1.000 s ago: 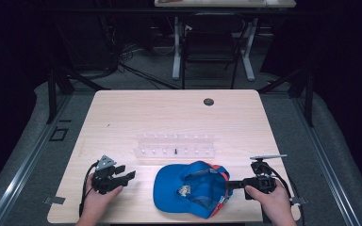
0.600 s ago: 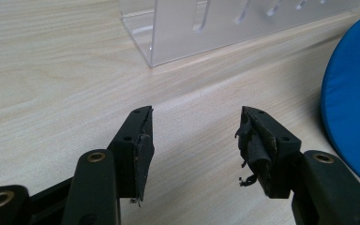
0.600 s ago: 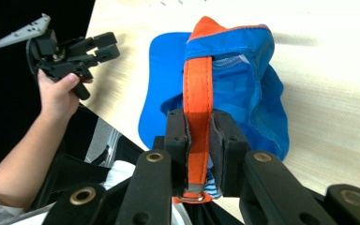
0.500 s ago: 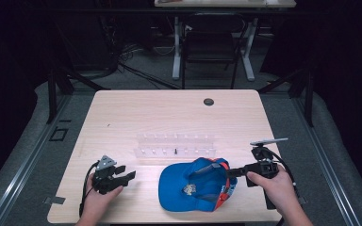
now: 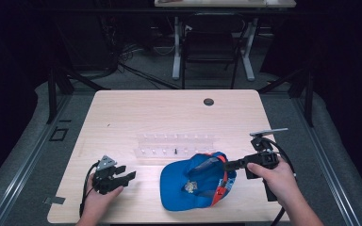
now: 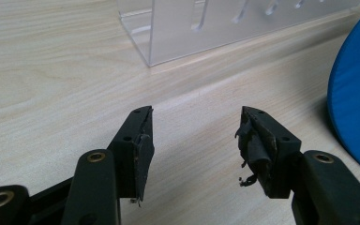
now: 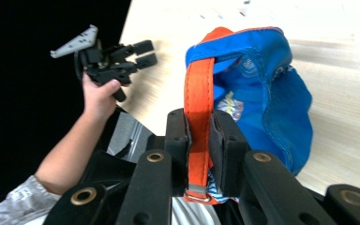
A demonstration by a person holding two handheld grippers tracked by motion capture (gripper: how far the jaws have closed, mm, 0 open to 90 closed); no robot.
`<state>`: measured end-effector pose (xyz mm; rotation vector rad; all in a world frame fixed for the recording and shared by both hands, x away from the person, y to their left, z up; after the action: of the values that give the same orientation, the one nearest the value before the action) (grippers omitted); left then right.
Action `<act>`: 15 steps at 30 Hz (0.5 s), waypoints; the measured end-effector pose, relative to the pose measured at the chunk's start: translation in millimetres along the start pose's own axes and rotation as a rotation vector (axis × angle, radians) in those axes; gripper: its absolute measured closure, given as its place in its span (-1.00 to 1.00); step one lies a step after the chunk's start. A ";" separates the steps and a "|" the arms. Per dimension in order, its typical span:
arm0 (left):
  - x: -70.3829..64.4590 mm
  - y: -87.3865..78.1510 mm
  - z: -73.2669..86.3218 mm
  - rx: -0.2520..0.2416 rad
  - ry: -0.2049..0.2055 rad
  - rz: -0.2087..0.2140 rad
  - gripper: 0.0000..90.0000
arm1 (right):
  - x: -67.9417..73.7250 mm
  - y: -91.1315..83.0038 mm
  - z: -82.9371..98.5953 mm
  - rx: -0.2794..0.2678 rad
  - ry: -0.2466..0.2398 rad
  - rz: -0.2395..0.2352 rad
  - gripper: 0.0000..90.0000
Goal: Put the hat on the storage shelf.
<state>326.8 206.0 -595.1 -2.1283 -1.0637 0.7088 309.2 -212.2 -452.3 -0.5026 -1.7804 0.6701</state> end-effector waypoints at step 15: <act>-0.1 -0.2 -0.1 0.000 0.001 0.000 0.02 | 24.4 -12.5 -12.7 -0.008 -0.035 -0.064 0.74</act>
<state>326.7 206.0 -594.8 -2.1283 -1.0638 0.7077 314.1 -203.6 -423.7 -0.4395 -1.8252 0.6309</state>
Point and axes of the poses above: each handheld gripper's, and its own axes: y roughly forward along the jaws, z roughly out of its underside, x roughly to its left, the point moved 4 cm from there along y, roughly forward along the jaws, and after that the axes turned 9 degrees about x, right-handed, at the moved point
